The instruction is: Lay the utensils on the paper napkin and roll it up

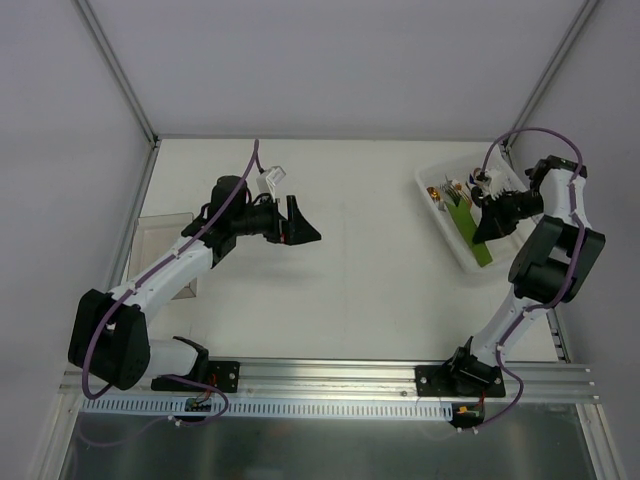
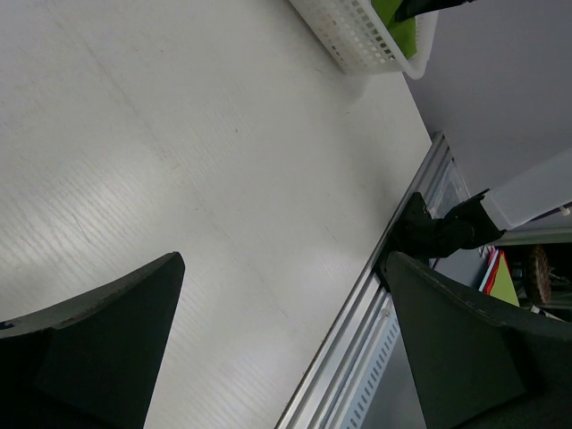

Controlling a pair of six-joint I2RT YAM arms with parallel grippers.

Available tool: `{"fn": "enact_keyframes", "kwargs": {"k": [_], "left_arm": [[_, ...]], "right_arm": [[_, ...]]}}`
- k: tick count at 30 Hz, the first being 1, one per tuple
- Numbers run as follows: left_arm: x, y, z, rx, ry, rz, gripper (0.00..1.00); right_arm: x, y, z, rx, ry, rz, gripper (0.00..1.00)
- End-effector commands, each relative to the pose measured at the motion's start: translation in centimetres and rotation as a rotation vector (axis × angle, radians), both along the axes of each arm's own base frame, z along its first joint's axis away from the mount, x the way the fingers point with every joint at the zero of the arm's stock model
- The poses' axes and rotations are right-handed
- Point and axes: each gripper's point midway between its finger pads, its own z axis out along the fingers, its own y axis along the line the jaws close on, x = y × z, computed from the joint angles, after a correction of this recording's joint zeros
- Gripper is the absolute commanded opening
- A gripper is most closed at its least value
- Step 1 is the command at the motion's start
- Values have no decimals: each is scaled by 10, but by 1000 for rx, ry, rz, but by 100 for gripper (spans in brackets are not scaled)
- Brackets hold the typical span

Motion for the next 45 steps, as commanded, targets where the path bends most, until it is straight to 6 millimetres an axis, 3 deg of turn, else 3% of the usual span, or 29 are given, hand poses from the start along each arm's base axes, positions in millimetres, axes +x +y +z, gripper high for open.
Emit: {"fn": "enact_keyframes", "kwargs": {"k": [1, 11, 22, 30, 35, 39, 45], "left_arm": [[-3, -3, 6, -18, -24, -2, 99], [-2, -3, 2, -20, -9, 1, 99], [2, -5, -4, -15, 8, 2, 99], [4, -5, -4, -12, 7, 4, 99], [4, -5, -6, -9, 12, 2, 99], [5, -6, -8, -6, 17, 4, 99], [6, -7, -7, -9, 18, 0, 99]], "right_arm": [[-72, 41, 24, 204, 395, -52, 0], [-52, 44, -4, 315, 535, -138, 0], [-48, 50, -28, 387, 694, -233, 0], [-41, 47, -46, 328, 702, -331, 0], [-29, 49, -20, 417, 633, -328, 0], [-17, 55, 15, 485, 544, -320, 0], [-32, 69, 45, 509, 479, -321, 0]]}}
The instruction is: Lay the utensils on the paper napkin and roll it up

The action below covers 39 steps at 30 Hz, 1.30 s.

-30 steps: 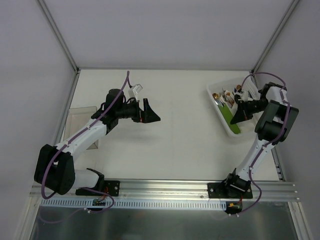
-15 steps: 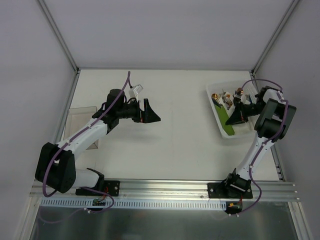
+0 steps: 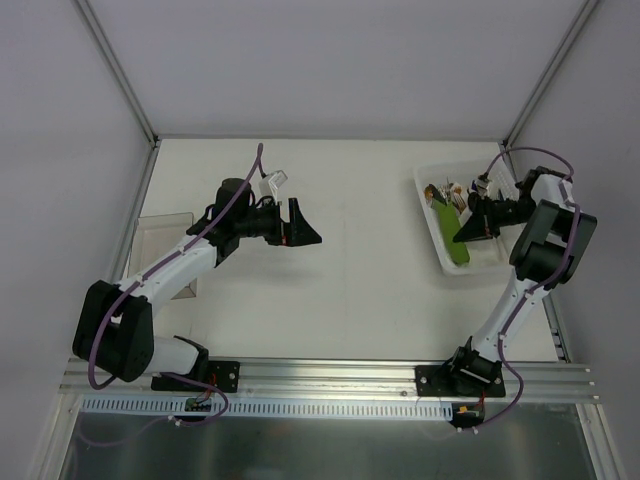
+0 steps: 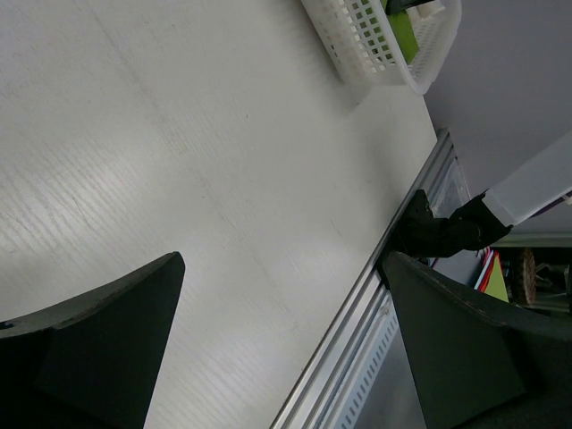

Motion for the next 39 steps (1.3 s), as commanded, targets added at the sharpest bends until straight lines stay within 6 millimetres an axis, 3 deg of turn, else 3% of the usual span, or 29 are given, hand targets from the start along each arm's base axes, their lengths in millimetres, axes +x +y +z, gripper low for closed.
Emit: {"fn": "enact_keyframes", "kwargs": {"k": [1, 4, 8, 24, 31, 39], "left_arm": [[5, -6, 14, -25, -48, -14, 99], [5, -6, 14, -25, -48, -12, 99], [5, -6, 14, -24, -47, -11, 99], [5, -5, 11, -21, -41, -4, 99], [6, -5, 8, -17, -33, -5, 99], [10, -5, 5, -8, -20, 17, 99]], "right_arm": [[-46, 31, 79, 157, 141, -43, 0], [-47, 34, 91, 173, 122, -73, 0], [-47, 39, 93, 216, 165, -110, 0], [-62, 32, 40, 222, 348, -65, 0], [-53, 18, 12, 149, 344, -77, 0], [-60, 9, -18, 38, 377, -66, 4]]}}
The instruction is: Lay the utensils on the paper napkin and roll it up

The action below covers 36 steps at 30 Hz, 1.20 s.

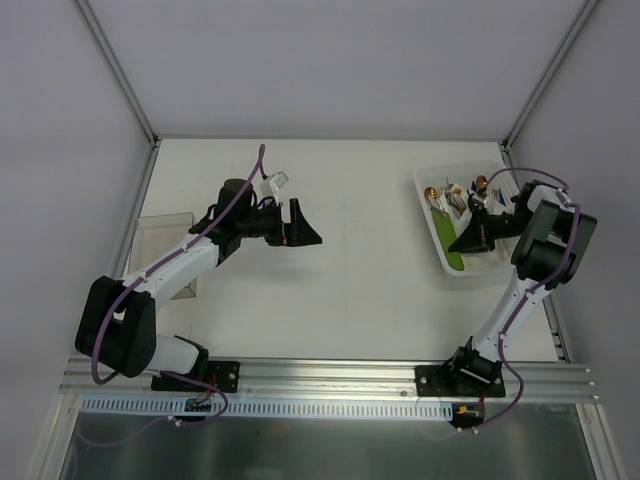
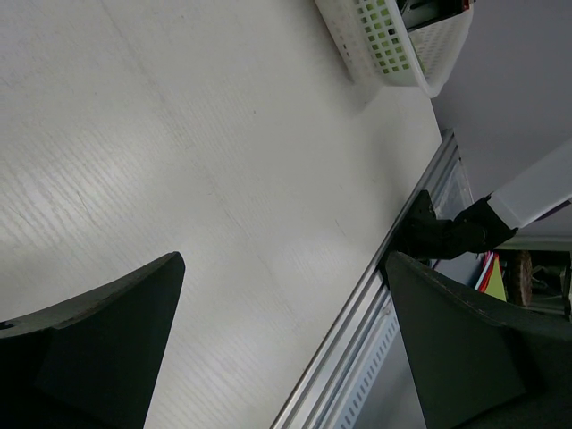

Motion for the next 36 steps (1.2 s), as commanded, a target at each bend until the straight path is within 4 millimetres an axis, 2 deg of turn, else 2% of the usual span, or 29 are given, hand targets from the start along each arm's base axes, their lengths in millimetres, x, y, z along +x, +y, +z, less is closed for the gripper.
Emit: {"fn": "enact_keyframes", "kwargs": {"k": [1, 6, 11, 12, 20, 24, 27, 31, 34, 36], "left_arm": [[8, -4, 13, -17, -48, 15, 99], [9, -4, 15, -15, -45, 18, 99], [8, -4, 17, -13, -51, 16, 99], [8, -4, 18, -13, -56, 15, 99], [9, 1, 23, 1, -89, 32, 99], [11, 6, 24, 28, -105, 53, 99], [16, 14, 25, 77, -129, 88, 99], [23, 33, 26, 147, -154, 153, 99], [30, 50, 31, 203, -180, 199, 99], [36, 61, 38, 231, -194, 232, 99]], "right_arm": [[-37, -3, -8, -34, 217, 37, 7], [-34, -4, -4, -61, 193, 35, 28], [-31, -5, 7, -106, 134, 47, 39], [-30, -4, 10, -113, 121, 50, 46], [-14, -3, 53, -172, -52, 32, 56], [-8, -4, 73, -216, -131, 31, 66], [-3, -10, 82, -284, -186, 19, 77], [7, -20, 99, -370, -291, 7, 85], [18, -18, 122, -386, -401, -21, 96], [23, -11, 133, -379, -450, -34, 99]]}}
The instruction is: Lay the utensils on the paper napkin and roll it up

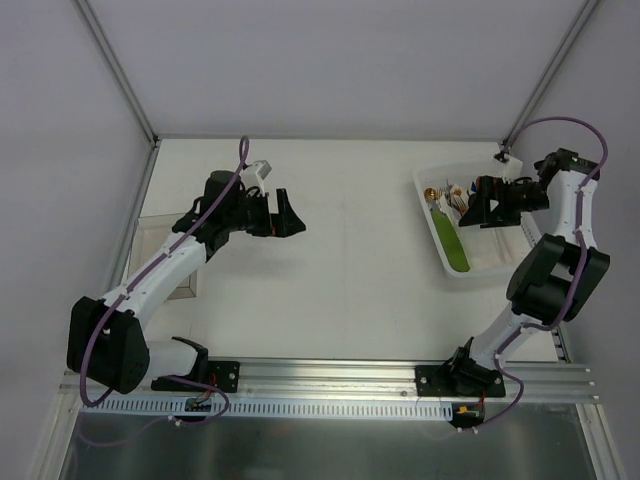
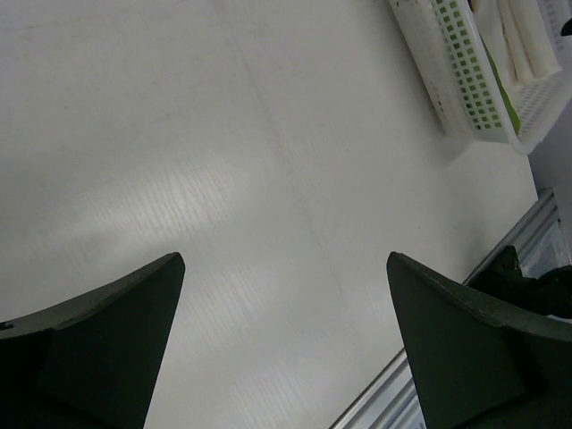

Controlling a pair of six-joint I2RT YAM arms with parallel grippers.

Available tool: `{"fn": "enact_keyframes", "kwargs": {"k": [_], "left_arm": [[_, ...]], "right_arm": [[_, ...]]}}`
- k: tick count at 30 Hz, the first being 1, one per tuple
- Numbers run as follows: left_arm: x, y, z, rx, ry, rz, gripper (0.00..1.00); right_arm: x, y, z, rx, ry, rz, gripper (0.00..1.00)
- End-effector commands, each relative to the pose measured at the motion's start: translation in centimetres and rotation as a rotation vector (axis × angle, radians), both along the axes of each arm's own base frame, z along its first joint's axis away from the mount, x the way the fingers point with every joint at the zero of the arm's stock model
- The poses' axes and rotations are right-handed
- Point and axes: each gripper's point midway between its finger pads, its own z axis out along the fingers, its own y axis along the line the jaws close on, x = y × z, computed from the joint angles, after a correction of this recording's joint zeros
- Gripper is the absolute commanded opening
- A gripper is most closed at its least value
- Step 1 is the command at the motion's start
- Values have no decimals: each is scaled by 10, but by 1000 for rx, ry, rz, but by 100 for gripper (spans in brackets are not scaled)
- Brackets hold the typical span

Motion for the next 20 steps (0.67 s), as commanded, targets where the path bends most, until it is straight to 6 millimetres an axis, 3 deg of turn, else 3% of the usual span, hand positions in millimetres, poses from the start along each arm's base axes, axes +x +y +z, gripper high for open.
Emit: {"fn": "enact_keyframes", "kwargs": {"k": [1, 5, 6, 8, 9, 11, 12, 16, 20], "left_arm": [[18, 28, 28, 101, -114, 84, 99], [36, 48, 38, 204, -128, 164, 99], [40, 50, 39, 218, -129, 177, 99], [49, 54, 38, 234, -115, 207, 99], [53, 54, 39, 233, -115, 211, 99], [62, 58, 38, 233, -102, 230, 99], [65, 60, 37, 240, -100, 241, 99], [77, 65, 28, 266, -79, 268, 99], [79, 67, 22, 279, -67, 287, 99]], "right_arm": [[15, 15, 48, -21, -196, -24, 99], [22, 58, 61, 11, -302, -40, 99], [21, 83, 63, 15, -331, 2, 99], [29, 105, 57, -17, -414, 7, 99], [21, 132, 66, -6, -453, 34, 99], [25, 151, 63, -32, -511, 40, 99], [20, 171, 63, -16, -513, 78, 99], [22, 189, 50, -13, -508, 101, 99], [23, 189, 43, -31, -512, 108, 99]]}}
